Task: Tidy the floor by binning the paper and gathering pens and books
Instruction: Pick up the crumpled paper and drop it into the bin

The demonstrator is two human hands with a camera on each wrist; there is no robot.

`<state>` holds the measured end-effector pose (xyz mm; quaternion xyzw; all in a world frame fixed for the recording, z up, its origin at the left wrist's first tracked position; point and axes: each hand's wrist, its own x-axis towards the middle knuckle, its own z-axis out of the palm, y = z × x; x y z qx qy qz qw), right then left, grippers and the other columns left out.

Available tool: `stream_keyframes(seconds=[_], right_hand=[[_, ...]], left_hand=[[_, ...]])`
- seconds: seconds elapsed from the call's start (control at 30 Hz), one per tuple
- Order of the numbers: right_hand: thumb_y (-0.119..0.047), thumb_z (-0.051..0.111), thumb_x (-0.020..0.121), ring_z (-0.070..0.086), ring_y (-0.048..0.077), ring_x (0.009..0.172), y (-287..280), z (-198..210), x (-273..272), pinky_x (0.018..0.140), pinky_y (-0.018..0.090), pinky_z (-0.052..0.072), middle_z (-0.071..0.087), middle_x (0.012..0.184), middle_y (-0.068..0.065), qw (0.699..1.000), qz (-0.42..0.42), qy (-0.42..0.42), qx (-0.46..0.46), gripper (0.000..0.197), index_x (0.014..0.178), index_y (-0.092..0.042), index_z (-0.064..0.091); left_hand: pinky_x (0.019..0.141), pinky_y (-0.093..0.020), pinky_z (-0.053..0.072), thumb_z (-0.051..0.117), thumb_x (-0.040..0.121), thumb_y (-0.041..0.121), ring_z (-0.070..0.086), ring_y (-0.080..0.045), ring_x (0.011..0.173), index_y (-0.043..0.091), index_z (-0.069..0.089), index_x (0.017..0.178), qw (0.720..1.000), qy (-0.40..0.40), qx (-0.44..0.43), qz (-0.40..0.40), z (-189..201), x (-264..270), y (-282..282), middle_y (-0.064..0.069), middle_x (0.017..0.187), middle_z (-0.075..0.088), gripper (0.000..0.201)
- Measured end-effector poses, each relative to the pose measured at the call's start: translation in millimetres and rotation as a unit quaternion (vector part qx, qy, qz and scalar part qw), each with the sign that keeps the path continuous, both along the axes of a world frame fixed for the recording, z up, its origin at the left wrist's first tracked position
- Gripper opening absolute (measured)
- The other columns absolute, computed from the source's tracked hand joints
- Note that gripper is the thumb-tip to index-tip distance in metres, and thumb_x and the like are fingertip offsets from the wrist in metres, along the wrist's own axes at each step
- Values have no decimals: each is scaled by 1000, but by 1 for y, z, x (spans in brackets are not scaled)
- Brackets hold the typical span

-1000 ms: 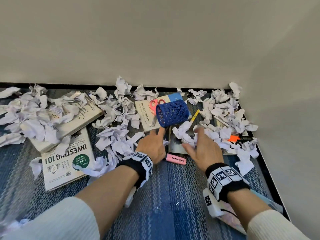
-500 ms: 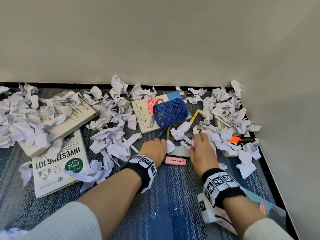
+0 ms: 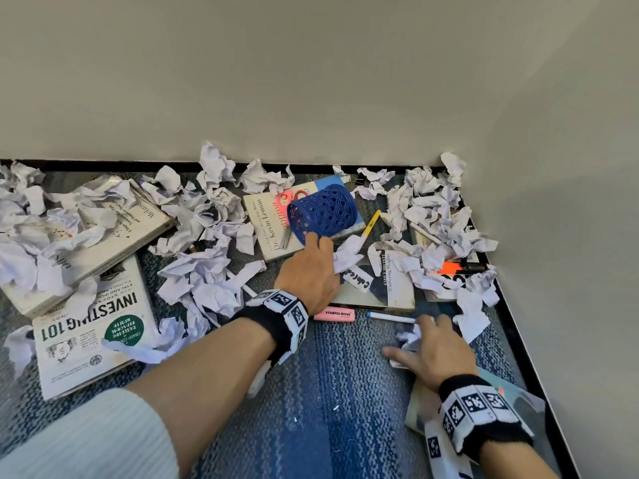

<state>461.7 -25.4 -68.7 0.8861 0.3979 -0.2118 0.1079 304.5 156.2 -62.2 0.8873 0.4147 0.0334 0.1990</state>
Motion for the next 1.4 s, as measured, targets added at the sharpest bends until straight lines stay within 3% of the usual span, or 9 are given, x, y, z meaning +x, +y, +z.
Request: stream_keyframes(seconds=[0.2, 0.47, 0.63, 0.73, 0.8, 1.0, 1.1, 1.23, 1.4], right_hand=[[-75, 59, 69, 49, 26, 116, -4, -3, -3, 86, 39, 48, 38, 124, 5, 994, 97, 0, -53, 80, 124, -21, 38], [-47, 47, 94, 49, 25, 112, -10, -3, -2, 83, 37, 45, 50, 117, 3, 981, 193, 2, -8, 35, 114, -18, 53], [-16, 54, 92, 60, 24, 81, -2, 1, 22, 79, 40, 52, 57, 94, 7, 956, -69, 66, 277, 12, 100, -7, 53], [-4, 48, 91, 67, 27, 76, 7, 10, 47, 74, 47, 57, 62, 98, 17, 923, -193, 68, 327, 19, 106, -12, 40], [3, 50, 86, 61, 36, 91, 8, 15, 63, 82, 47, 52, 57, 109, 20, 932, -208, -7, 298, 33, 115, -10, 41], [-55, 60, 84, 57, 40, 103, 13, 5, 82, 89, 44, 49, 33, 129, 21, 964, -239, -23, 116, 74, 137, -13, 27], [-38, 62, 89, 56, 41, 106, 10, -8, 80, 88, 41, 47, 35, 129, 23, 977, -202, -5, 71, 63, 133, -7, 29], [-31, 56, 91, 54, 39, 109, 8, -11, 82, 84, 39, 45, 49, 125, 22, 989, -134, -27, 62, 46, 125, -6, 37], [-22, 52, 90, 59, 40, 95, 21, -3, 92, 74, 40, 45, 63, 104, 22, 980, -105, -71, 152, 27, 111, -5, 49]], left_hand=[[65, -39, 46, 35, 98, 8, 64, -36, 95, 7, 31, 134, 994, 105, 26, -32, -4, 20, -6, -17, 120, 50, 36], [61, -39, 39, 44, 98, 16, 63, -35, 92, 7, 39, 121, 991, 107, 1, -77, -5, 24, -17, -14, 122, 44, 26], [65, -37, 40, 49, 98, 23, 60, -34, 89, 3, 46, 116, 992, 31, -48, -112, -4, 27, -19, -13, 121, 36, 27], [74, -43, 46, 53, 94, 8, 59, -35, 91, 4, 44, 112, 991, -13, -79, -111, 4, 40, -18, -14, 121, 38, 20], [77, -44, 45, 51, 90, -2, 56, -34, 93, 5, 41, 115, 989, -35, -77, -125, 6, 51, -19, -15, 120, 39, 28], [87, -47, 49, 49, 83, -6, 41, -38, 112, 19, 18, 150, 993, -23, -23, -114, -7, 87, -23, -21, 135, 25, 77], [82, -46, 54, 50, 89, 2, 31, -38, 119, 28, 17, 149, 989, 43, 14, -138, -17, 101, -31, -22, 139, 22, 74], [76, -42, 54, 57, 88, 7, 28, -37, 122, 22, 34, 133, 978, 67, 38, -192, -24, 102, -28, -18, 138, 22, 53], [97, -37, 38, 51, 90, 9, 38, -31, 119, 8, 44, 123, 979, -26, 24, -201, -35, 100, -11, -12, 137, 35, 33]])
